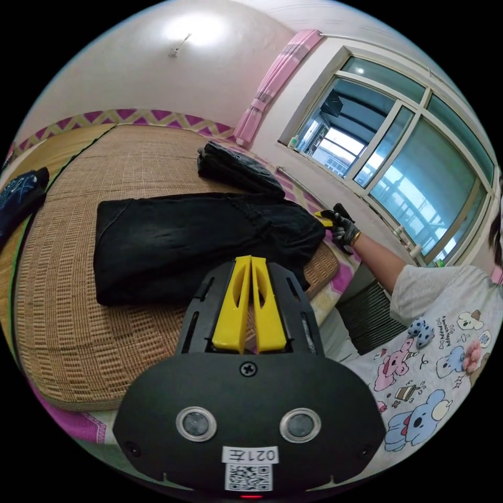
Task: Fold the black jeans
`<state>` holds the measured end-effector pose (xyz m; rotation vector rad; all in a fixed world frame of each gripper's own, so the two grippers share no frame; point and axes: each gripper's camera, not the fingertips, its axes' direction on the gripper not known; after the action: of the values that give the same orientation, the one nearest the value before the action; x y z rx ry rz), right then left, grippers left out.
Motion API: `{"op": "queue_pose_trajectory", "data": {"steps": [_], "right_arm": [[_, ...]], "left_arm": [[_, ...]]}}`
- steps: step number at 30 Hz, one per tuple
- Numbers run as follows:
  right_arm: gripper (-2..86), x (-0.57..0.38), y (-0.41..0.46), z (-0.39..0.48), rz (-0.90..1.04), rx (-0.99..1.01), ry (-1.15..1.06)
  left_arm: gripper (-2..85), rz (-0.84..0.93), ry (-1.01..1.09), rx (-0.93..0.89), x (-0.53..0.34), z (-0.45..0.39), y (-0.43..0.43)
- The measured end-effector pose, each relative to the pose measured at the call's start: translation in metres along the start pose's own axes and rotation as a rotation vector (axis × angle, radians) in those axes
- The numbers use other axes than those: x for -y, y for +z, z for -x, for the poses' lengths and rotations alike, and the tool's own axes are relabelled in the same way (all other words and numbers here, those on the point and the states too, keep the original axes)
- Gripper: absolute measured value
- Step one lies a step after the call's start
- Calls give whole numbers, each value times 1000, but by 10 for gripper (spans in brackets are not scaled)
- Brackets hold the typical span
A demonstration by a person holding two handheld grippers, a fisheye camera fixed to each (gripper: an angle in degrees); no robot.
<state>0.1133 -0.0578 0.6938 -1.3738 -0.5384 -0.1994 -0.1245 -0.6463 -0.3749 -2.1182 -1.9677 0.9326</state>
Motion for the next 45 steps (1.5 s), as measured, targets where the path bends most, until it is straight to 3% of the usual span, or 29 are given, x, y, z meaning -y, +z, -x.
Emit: {"op": "queue_pose_trajectory", "data": {"steps": [7, 13, 18, 26, 32, 38, 42, 45], "right_arm": [[2, -7, 11, 58, -55, -32, -50], [1, 33, 99, 251, 54, -322, -287], [20, 39, 294, 399, 230, -509, -571], [26, 14, 567, 403, 466, -599, -651], [35, 4, 571, 447, 336, -579, -736], [77, -4, 657, 433, 431, -657, -750], [90, 5, 565, 426, 337, -238, -657], [73, -1, 494, 404, 233, -293, -630]], "left_arm": [[-9, 10, -67, -23, 2, 39, -30], [-9, -41, -90, -50, 7, 63, -63], [-9, -76, -111, -68, 7, 83, -91], [-9, -87, -199, -62, -3, 128, -138], [-9, -118, -247, -15, -1, 154, -170], [-9, -143, -246, -28, 36, 168, -174], [-9, -183, -242, -6, 59, 179, -188], [-9, -221, -195, -11, 90, 184, -196]]}}
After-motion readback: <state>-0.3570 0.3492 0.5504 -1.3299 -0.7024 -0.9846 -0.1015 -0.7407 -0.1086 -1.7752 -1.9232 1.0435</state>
